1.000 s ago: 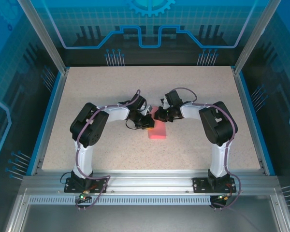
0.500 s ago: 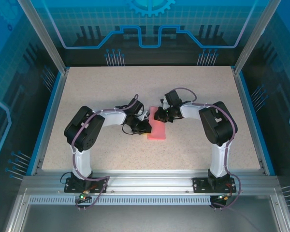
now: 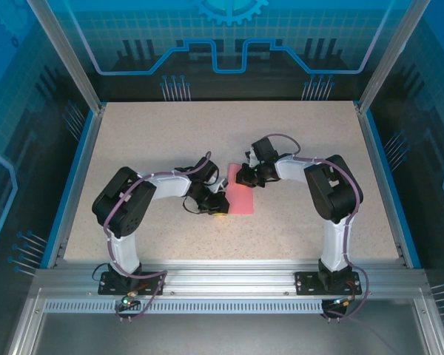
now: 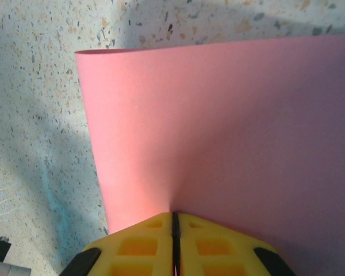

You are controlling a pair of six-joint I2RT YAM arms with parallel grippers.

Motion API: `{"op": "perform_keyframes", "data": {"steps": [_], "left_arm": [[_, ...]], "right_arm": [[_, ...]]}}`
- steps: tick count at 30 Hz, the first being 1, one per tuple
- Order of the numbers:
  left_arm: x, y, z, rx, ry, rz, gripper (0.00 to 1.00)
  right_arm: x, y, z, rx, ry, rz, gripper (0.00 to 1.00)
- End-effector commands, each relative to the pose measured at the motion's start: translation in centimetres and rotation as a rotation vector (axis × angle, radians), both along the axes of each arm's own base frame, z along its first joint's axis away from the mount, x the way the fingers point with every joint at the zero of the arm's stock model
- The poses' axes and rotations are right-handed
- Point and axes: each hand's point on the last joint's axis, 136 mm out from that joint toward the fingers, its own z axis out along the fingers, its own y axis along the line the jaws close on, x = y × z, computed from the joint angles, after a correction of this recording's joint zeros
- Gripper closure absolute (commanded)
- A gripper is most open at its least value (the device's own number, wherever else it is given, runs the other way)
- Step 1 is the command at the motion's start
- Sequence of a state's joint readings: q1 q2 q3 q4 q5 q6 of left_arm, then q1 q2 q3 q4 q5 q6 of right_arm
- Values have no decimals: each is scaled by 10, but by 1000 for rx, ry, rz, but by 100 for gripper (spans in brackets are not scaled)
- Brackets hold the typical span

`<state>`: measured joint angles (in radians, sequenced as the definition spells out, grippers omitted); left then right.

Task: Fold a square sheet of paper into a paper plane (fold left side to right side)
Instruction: First fold the square sheet of paper in half at the center of the table, then hold the square sheet of paper at the center of the table.

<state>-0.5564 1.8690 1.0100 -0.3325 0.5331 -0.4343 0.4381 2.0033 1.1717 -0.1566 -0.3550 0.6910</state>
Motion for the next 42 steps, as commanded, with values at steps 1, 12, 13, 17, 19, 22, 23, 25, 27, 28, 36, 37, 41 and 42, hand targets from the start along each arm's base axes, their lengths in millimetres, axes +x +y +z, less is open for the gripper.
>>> {"op": "perform_keyframes", "data": {"steps": [1, 12, 13, 17, 19, 22, 23, 25, 27, 28, 36, 37, 41, 42], "left_arm": [[-23, 6, 9, 11, 56, -35, 87], [56, 0, 43, -60, -71, 70, 86], [63, -2, 41, -60, -78, 76, 86], [84, -10, 26, -42, -78, 92, 86], [92, -13, 21, -40, -76, 93, 86], [98, -16, 14, -33, -70, 95, 86], [99, -16, 12, -30, -66, 98, 86], [99, -16, 7, -26, -53, 99, 86], [96, -16, 2, -21, -42, 99, 86], [94, -15, -2, -15, -34, 98, 86], [78, -8, -22, 46, 12, 101, 85], [76, -7, -24, 53, 18, 102, 85], [71, -5, -30, 70, 31, 109, 85], [71, -5, -31, 72, 34, 112, 85]], "right_arm": [[-23, -23, -41, -139, 113, -19, 90], [-22, -19, -38, -131, 101, -8, 90], [-22, -20, -38, -131, 101, -9, 90], [-22, -18, -36, -130, 94, -5, 90], [-22, -17, -36, -128, 92, -2, 90], [-22, -16, -34, -124, 88, 1, 90], [-21, -15, -34, -122, 83, 2, 90], [-20, -13, -32, -116, 76, 6, 90], [-19, -12, -30, -112, 69, 10, 90], [-18, -10, -28, -108, 64, 11, 90], [4, 1, 13, -53, -69, 40, 85], [7, 3, 22, -46, -94, 43, 83], [13, 1, 53, -44, -175, 48, 75], [12, -1, 57, -51, -181, 46, 74]]}}
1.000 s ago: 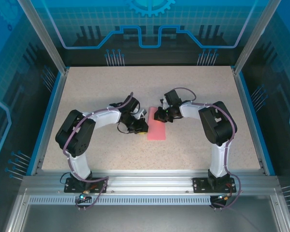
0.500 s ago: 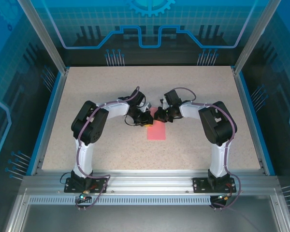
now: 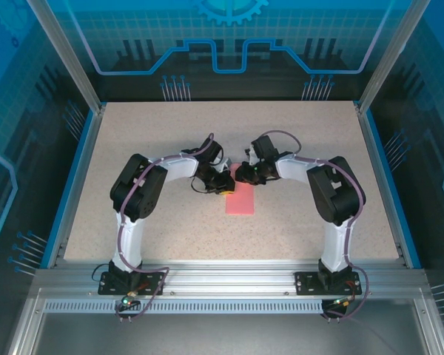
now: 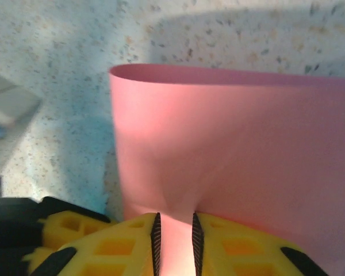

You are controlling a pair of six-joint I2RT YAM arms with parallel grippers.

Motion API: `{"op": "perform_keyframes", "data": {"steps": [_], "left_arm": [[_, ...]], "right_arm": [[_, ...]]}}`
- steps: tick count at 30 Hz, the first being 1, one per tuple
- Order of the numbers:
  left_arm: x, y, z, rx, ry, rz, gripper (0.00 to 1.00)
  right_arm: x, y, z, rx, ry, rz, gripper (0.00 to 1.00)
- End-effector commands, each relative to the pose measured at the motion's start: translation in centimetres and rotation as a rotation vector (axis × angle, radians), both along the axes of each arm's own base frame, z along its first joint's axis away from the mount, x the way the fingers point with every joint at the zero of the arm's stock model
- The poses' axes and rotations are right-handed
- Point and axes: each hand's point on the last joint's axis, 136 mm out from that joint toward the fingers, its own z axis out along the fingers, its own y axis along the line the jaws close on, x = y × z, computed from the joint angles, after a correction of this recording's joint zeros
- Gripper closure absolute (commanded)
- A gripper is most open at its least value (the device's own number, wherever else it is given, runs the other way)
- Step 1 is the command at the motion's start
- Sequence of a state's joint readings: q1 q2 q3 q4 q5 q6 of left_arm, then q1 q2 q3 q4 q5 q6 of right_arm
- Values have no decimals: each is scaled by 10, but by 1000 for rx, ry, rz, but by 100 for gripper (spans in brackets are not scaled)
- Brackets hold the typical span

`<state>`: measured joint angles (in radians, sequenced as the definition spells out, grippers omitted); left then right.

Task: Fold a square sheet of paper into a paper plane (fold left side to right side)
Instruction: Hold the square sheet of paper at the center of the table, then first fold the square sheet of paper in half at the center of the table.

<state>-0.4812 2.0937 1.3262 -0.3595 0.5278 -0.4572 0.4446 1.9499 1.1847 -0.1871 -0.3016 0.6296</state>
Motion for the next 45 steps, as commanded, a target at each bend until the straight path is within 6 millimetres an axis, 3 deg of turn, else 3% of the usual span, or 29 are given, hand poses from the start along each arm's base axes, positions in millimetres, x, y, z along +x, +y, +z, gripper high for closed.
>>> {"op": "perform_keyframes", "data": {"steps": [1, 7, 15, 19, 31, 40, 45], "left_arm": [[-21, 12, -32, 98, 84, 20, 85], [-21, 9, -29, 94, 83, 18, 85], [-19, 7, -25, 94, 74, 15, 85], [-19, 7, -22, 94, 68, 14, 85], [-16, 6, -16, 88, 58, 13, 85], [5, -11, 27, -12, -36, -5, 80], [21, -13, 31, -40, -68, 5, 83]], "right_arm": [[3, -1, 40, -19, -102, 18, 74], [-34, -10, 43, -25, -72, 38, 78], [-87, -1, 4, -64, 80, 87, 86], [-96, -9, -14, -110, 123, 67, 87], [-108, -32, -29, -224, 161, 45, 87], [-124, -50, -46, -309, 219, 47, 90], [-126, -53, -49, -318, 224, 51, 98]]}}
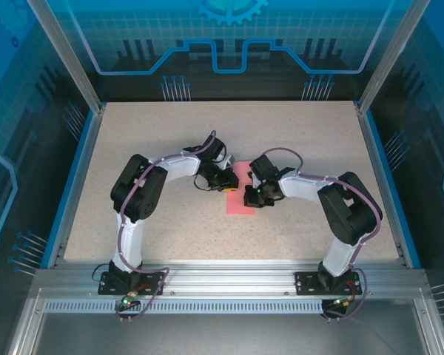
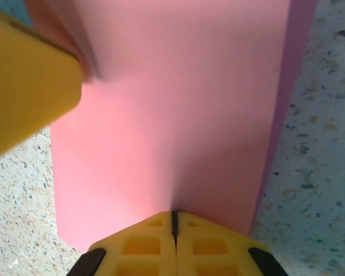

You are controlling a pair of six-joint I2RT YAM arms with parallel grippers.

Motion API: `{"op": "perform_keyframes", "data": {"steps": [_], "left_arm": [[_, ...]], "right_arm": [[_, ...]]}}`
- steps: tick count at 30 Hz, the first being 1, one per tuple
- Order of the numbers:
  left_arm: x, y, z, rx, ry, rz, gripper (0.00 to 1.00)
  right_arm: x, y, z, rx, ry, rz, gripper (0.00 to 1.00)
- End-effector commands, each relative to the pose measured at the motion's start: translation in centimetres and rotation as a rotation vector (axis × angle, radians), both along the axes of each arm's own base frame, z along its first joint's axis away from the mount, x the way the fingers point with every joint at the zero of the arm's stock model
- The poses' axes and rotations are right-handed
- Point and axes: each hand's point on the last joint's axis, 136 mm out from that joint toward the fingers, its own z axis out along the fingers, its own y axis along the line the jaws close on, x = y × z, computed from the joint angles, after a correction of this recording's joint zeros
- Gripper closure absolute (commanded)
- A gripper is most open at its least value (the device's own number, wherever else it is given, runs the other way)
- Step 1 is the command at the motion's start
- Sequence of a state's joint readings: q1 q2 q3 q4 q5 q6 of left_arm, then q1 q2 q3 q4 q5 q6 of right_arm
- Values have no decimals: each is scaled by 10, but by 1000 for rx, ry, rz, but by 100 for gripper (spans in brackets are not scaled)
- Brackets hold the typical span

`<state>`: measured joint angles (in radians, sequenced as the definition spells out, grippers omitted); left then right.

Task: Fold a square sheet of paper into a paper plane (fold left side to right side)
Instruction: First fold the square sheet of paper in half at the center of the table.

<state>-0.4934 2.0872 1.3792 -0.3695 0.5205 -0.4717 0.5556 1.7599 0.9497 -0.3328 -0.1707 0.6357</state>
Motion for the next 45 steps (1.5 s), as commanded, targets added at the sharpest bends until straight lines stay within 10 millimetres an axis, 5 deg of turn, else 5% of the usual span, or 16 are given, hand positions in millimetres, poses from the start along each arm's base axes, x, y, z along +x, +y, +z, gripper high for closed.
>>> {"op": "perform_keyframes", "data": {"steps": [1, 26, 45], "left_arm": [[12, -3, 13, -25, -37, 3, 83], [46, 13, -26, -24, -77, 59, 90], [100, 35, -20, 15, -142, 148, 89]], "right_arm": [[-28, -27, -29, -126, 108, -4, 98], [-37, -41, -38, -209, 148, 25, 100], [-46, -47, -43, -226, 162, 36, 100]]}}
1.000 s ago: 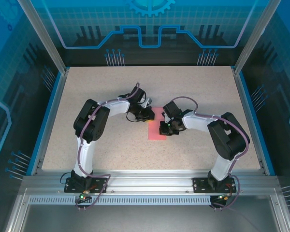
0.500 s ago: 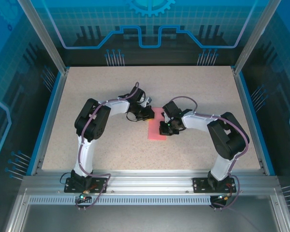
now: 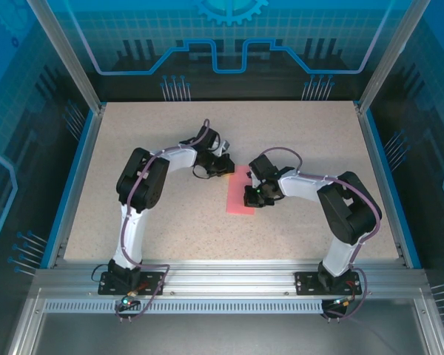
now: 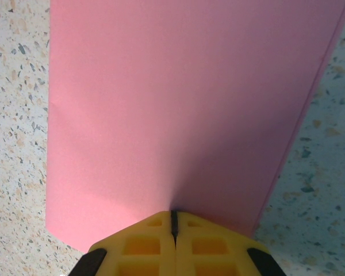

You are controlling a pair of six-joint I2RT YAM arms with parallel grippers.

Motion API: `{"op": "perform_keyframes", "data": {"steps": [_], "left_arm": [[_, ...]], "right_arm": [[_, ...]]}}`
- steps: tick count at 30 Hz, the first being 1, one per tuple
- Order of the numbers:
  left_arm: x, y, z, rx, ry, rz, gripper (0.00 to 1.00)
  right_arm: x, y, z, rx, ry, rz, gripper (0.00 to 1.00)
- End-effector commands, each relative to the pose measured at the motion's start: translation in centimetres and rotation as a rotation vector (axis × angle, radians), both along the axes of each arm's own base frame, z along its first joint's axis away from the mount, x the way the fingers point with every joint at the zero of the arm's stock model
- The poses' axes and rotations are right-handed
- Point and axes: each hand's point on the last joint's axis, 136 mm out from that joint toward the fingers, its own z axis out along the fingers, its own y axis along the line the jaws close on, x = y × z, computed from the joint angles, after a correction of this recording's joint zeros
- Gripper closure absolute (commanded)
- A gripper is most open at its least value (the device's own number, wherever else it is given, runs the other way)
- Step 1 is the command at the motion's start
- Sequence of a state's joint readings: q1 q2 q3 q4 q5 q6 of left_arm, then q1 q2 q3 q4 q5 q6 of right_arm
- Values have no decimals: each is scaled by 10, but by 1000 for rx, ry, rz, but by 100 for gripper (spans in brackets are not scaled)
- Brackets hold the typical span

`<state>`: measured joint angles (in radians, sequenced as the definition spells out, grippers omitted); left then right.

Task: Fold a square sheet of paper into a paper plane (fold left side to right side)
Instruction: First fold the square sheet of paper in half at the center of the table.

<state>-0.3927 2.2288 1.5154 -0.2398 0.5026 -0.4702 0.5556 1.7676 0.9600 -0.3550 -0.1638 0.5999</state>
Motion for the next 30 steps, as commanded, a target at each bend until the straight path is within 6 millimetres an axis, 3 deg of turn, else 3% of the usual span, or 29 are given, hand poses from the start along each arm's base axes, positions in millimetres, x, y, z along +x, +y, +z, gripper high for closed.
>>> {"op": "perform_keyframes", "data": {"steps": [1, 10, 14, 17, 21, 24, 30], "left_arm": [[23, 18, -9, 56, -22, 49, 89], [44, 26, -4, 60, -34, 70, 89], [42, 28, 21, 59, -84, 62, 86], [40, 37, 49, 57, -137, 78, 80], [24, 48, 79, 53, -183, 94, 76], [4, 46, 91, 9, -160, 91, 75], [-43, 19, 74, -48, -39, 20, 73]], "right_arm": [[-45, -46, -42, -211, 162, 2, 100], [-45, -45, -37, -196, 152, -1, 100], [-35, -31, -29, -123, 109, -6, 100], [-20, -12, -15, -29, 52, -5, 94], [1, 11, 11, 91, -45, 3, 82], [15, 19, 32, 139, -128, 11, 72], [32, 8, 63, 145, -247, -7, 51]]}}
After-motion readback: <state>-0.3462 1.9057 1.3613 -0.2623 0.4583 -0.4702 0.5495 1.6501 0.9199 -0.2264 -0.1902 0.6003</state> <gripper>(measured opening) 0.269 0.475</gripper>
